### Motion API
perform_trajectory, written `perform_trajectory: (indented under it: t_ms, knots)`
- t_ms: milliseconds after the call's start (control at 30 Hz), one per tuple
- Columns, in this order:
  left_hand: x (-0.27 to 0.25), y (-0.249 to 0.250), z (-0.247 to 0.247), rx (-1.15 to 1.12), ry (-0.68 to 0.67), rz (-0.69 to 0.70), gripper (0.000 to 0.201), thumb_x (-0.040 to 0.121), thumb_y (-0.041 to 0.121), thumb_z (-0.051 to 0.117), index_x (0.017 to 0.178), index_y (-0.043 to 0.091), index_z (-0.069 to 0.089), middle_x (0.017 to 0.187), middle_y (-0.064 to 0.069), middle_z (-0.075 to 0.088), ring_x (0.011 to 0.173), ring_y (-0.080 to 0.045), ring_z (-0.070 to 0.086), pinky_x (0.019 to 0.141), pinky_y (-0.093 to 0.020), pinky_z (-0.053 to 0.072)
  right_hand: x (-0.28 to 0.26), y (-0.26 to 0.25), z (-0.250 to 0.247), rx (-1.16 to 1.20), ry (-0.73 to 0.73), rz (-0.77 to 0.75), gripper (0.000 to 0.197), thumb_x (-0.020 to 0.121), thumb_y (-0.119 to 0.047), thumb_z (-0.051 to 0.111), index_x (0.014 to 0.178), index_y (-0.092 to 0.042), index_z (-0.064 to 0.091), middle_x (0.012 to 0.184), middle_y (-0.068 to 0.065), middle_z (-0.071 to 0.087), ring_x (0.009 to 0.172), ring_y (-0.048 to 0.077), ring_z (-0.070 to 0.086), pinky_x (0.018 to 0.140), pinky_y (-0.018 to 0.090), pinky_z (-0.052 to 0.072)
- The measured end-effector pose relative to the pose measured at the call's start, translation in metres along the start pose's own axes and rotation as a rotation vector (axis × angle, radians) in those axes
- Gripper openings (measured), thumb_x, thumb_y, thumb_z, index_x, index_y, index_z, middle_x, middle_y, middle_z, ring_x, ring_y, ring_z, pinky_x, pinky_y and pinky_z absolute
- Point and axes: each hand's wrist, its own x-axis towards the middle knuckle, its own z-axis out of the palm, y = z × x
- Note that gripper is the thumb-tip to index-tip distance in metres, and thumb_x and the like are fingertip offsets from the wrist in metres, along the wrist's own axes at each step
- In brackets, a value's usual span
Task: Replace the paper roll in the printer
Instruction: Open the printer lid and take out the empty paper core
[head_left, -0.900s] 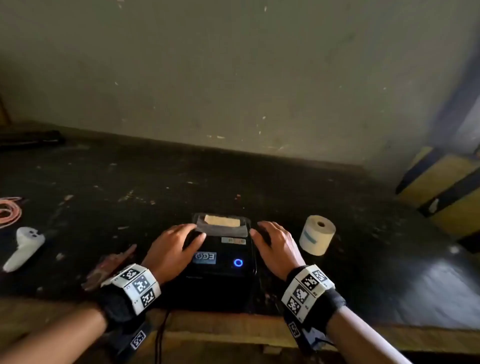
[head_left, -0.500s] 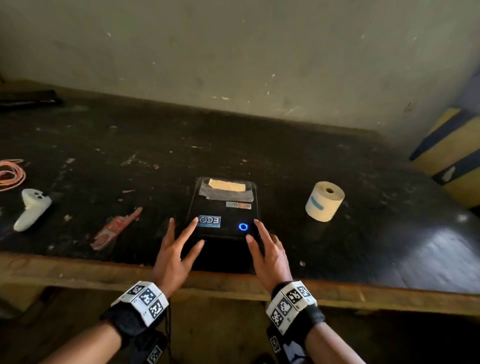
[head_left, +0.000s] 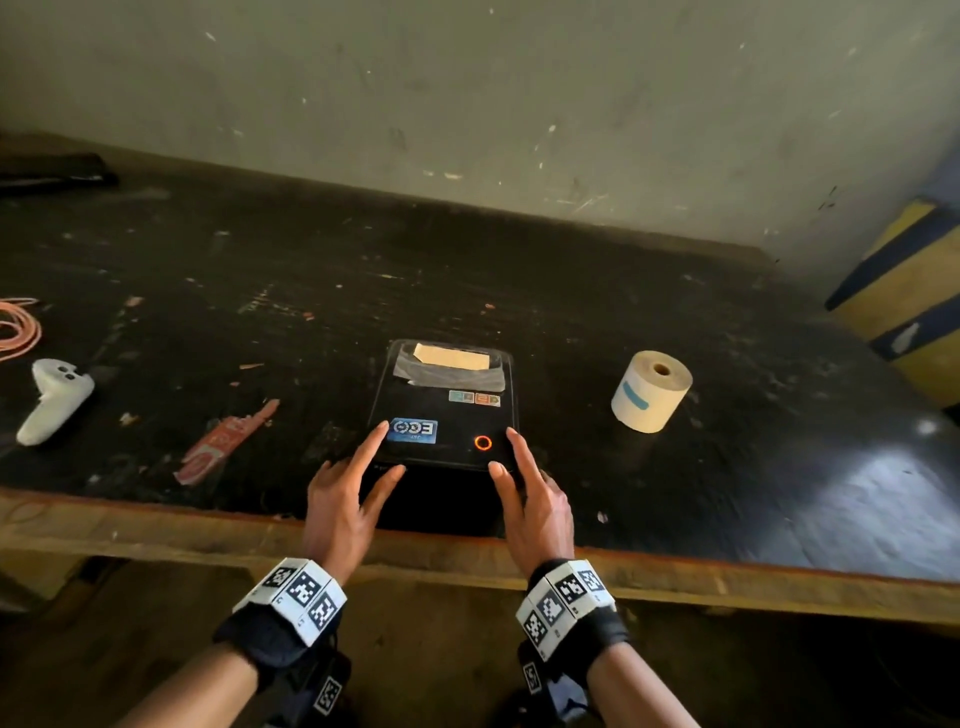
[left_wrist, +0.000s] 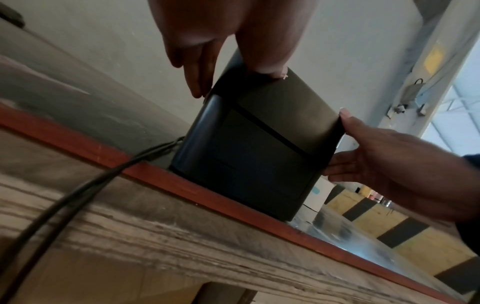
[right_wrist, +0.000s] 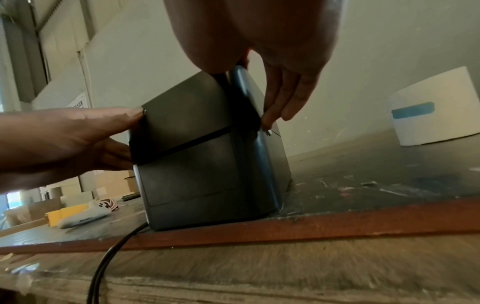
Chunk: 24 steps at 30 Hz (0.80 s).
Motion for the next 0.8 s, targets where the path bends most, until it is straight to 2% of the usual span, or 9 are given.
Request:
perform_trajectory:
  t_ms: [100,200,333,400,466,533,633,733,800]
  knots:
    - [0.002,0.008,-0.004,-0.031,0.015,0.021,0.061,0.084,0.044,0.049,0.140,0.033,0.028,0.136,-0.015,0.051,0.124,-0.029,0.047,0.109,-0.040,0.032,0.003,-0.004,-0.005,0.026,-0.033,-0.007,0.062,0.079,-0.077,0.018,0.137,-0.053,0.015,0.114,0.007,0.064,0.103,0.022,0.061,0.088,0.047,0.052]
    - [0.017,0.024,-0.016,-0.027,0.058,0.052,0.068,0.083,0.039,0.057,0.142,0.032,0.024,0.135,-0.015,0.052,0.121,-0.026,0.051,0.099,-0.023,0.031,0.017,-0.015,-0.022,0.070,-0.053,-0.032,0.057,0.085,-0.068,0.028,0.138,-0.049,0.019,0.113,0.006,0.067,0.099,0.018,0.064,0.085,0.044,0.054]
    - [0.056,0.046,-0.030,-0.140,0.145,-0.004,0.071,0.082,0.039,0.062,0.142,0.035,0.023,0.144,-0.007,0.042,0.128,-0.008,0.038,0.101,-0.016,0.026,0.049,-0.036,-0.048,0.147,0.008,-0.097,0.059,0.090,-0.047,0.048,0.142,-0.039,0.021,0.120,0.003,0.064,0.105,0.017,0.063,0.090,0.041,0.053]
    - [0.075,0.055,-0.032,-0.194,0.183,-0.015,0.070,0.082,0.038,0.064,0.141,0.034,0.026,0.145,-0.004,0.042,0.128,-0.006,0.036,0.102,-0.018,0.027,0.068,-0.044,-0.057,0.179,0.066,-0.117,0.062,0.090,-0.040,0.054,0.143,-0.034,0.022,0.107,-0.003,0.067,0.097,0.013,0.065,0.089,0.035,0.053]
    - [0.091,0.063,-0.033,-0.231,0.191,-0.046,0.070,0.082,0.037,0.064,0.141,0.032,0.026,0.146,-0.005,0.040,0.128,-0.010,0.039,0.101,-0.021,0.029,0.087,-0.048,-0.063,0.225,0.089,-0.134,0.064,0.091,-0.034,0.055,0.144,-0.031,0.021,0.089,-0.013,0.064,0.085,0.006,0.064,0.085,0.029,0.053]
    - [0.109,0.068,-0.032,-0.255,0.195,-0.086,0.069,0.083,0.037,0.063,0.141,0.030,0.026,0.141,-0.007,0.045,0.120,-0.008,0.042,0.096,-0.023,0.030,0.107,-0.049,-0.067,0.253,0.085,-0.149,0.064,0.091,-0.031,0.055,0.145,-0.029,0.020,0.085,-0.015,0.062,0.085,0.001,0.063,0.085,0.024,0.051]
    - [0.133,0.068,-0.026,-0.302,0.167,-0.133,0.068,0.083,0.038,0.062,0.141,0.031,0.027,0.136,-0.006,0.050,0.126,-0.013,0.042,0.100,-0.026,0.030,0.135,-0.045,-0.069,0.278,0.060,-0.165,0.064,0.091,-0.030,0.056,0.145,-0.030,0.021,0.094,-0.016,0.062,0.093,0.001,0.061,0.093,0.028,0.050]
    - [0.154,0.061,-0.016,-0.342,0.150,-0.135,0.067,0.083,0.035,0.064,0.140,0.029,0.029,0.139,-0.003,0.048,0.127,-0.011,0.043,0.102,-0.025,0.031,0.156,-0.036,-0.067,0.255,-0.020,-0.183,0.068,0.090,-0.033,0.057,0.144,-0.037,0.017,0.118,-0.001,0.061,0.109,0.012,0.058,0.098,0.041,0.048]
    - [0.163,0.055,-0.012,-0.342,0.118,-0.126,0.066,0.083,0.033,0.065,0.139,0.029,0.031,0.140,0.001,0.047,0.127,-0.007,0.041,0.106,-0.027,0.031,0.165,-0.030,-0.067,0.235,-0.058,-0.214,0.069,0.089,-0.032,0.058,0.144,-0.037,0.015,0.130,0.004,0.055,0.117,0.015,0.053,0.100,0.044,0.046]
